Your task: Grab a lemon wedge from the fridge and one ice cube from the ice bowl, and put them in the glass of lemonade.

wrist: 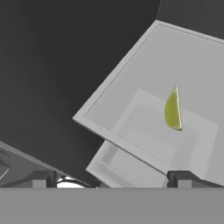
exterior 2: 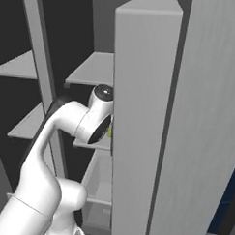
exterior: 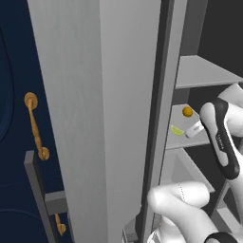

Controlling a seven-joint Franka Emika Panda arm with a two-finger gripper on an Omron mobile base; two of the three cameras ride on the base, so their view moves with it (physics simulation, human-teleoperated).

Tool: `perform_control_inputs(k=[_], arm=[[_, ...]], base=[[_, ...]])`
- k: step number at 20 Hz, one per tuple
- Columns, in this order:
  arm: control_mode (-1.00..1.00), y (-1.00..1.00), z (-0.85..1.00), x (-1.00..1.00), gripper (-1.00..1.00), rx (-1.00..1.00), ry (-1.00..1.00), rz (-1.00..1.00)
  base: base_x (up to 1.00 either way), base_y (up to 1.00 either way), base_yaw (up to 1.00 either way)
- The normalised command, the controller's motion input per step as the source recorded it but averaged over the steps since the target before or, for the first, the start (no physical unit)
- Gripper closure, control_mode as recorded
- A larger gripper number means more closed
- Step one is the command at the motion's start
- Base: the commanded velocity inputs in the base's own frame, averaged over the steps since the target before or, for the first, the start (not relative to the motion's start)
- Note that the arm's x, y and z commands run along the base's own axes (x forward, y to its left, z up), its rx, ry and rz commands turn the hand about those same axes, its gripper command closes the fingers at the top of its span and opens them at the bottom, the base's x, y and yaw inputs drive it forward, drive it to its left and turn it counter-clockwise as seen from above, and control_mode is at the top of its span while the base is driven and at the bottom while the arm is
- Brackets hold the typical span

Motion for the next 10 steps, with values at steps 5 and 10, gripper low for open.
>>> perform_control_inputs(k=[5, 10], arm=[[-1.0, -0.11, -0.25, 0.59, -1.0, 0.0, 0.0, 0.05], [-1.0, -0.1, -0.09, 0.58, -1.0, 0.0, 0.0, 0.0]], base=[[0.0, 0.0, 0.0], [0.0, 0.0, 0.0]])
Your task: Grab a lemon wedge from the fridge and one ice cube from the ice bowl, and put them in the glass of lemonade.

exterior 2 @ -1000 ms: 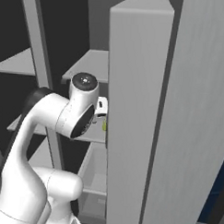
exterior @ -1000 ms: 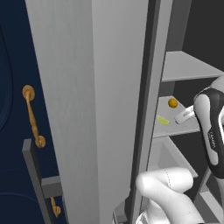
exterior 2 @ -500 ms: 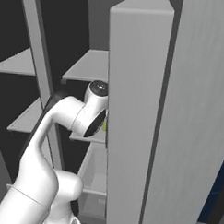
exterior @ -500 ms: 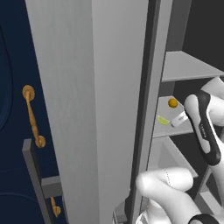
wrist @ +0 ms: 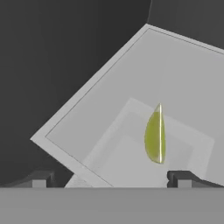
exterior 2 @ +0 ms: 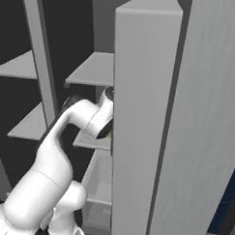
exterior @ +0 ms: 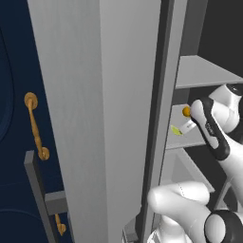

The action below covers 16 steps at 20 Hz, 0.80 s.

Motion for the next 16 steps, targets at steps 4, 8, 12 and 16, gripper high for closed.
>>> perform_control_inputs(k=[4, 8, 12, 16], arm=[[-1.0, -0.01, -0.17, 0.49, -1.0, 0.0, 0.02, 0.0], [-1.0, 0.0, -0.33, 0.12, -1.0, -0.05, 0.09, 0.0], [-1.0, 0.0, -0.21, 0.21, -1.0, -0.05, 0.11, 0.0], [-1.0, 0.0, -0.25, 0.16, -1.0, 0.0, 0.03, 0.0]], base=[[0.0, 0.0, 0.0], [0.0, 0.0, 0.0], [0.0, 0.0, 0.0], [0.0, 0.0, 0.0]])
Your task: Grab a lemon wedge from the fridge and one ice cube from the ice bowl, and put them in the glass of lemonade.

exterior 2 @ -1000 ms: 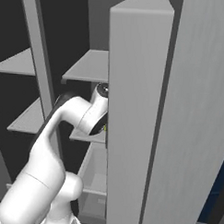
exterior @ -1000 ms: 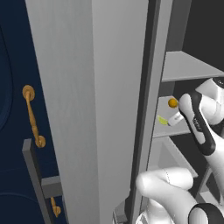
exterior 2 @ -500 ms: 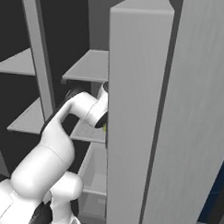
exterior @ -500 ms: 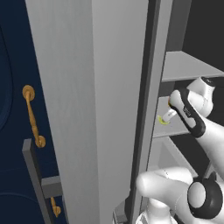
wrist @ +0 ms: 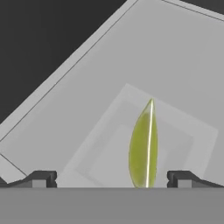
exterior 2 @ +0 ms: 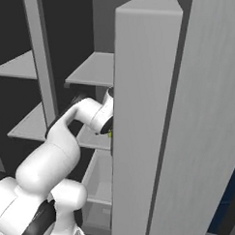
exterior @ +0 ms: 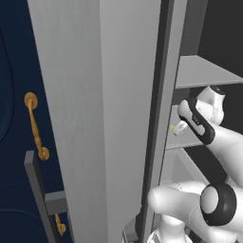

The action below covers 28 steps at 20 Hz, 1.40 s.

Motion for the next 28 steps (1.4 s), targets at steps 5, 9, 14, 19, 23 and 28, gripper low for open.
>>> perform_control_inputs(k=[5, 9, 14, 19, 23, 28], arm=[[-1.0, 0.0, -0.21, 0.07, -1.0, 0.0, 0.0, 0.0], [-1.0, 0.0, -0.05, 0.14, -1.0, 0.0, 0.0, 0.0], [-1.0, 0.0, 0.0, 0.33, -1.0, 0.0, 0.0, 0.0], [-1.0, -0.11, -0.03, 0.19, -1.0, 0.0, 0.0, 0.0], [-1.0, -0.19, -0.17, 0.1, -1.0, 0.0, 0.0, 0.0], [-1.0, -0.14, -0.13, 0.24, -1.0, 0.0, 0.0, 0.0]], base=[[0.0, 0.0, 0.0], [0.0, 0.0, 0.0], [0.0, 0.0, 0.0], [0.0, 0.0, 0.0], [0.0, 0.0, 0.0], [0.0, 0.0, 0.0]])
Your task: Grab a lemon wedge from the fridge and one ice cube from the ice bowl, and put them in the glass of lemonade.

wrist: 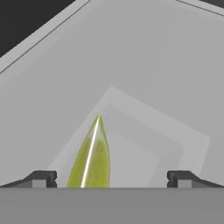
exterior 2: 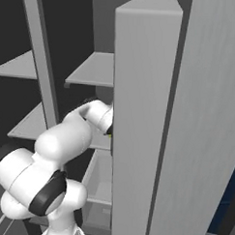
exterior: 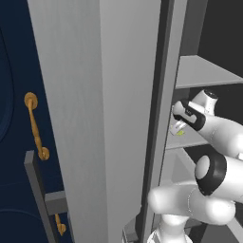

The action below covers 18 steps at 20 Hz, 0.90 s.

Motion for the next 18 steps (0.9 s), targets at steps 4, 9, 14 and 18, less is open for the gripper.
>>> perform_control_inputs(k=[4, 9, 14, 18], arm=[[-1.0, 0.0, -0.09, -0.05, -1.0, 0.0, 0.0, 0.0], [-1.0, 0.0, -0.31, 0.0, -1.0, 0.0, 0.0, 0.0], [-1.0, 0.03, -0.32, 0.0, -1.0, 0.0, 0.0, 0.0], [-1.0, 0.0, 0.0, 0.0, -1.0, 0.0, 0.0, 0.0]], base=[[0.0, 0.0, 0.0], [0.0, 0.0, 0.0], [0.0, 0.0, 0.0], [0.0, 0.0, 0.0]])
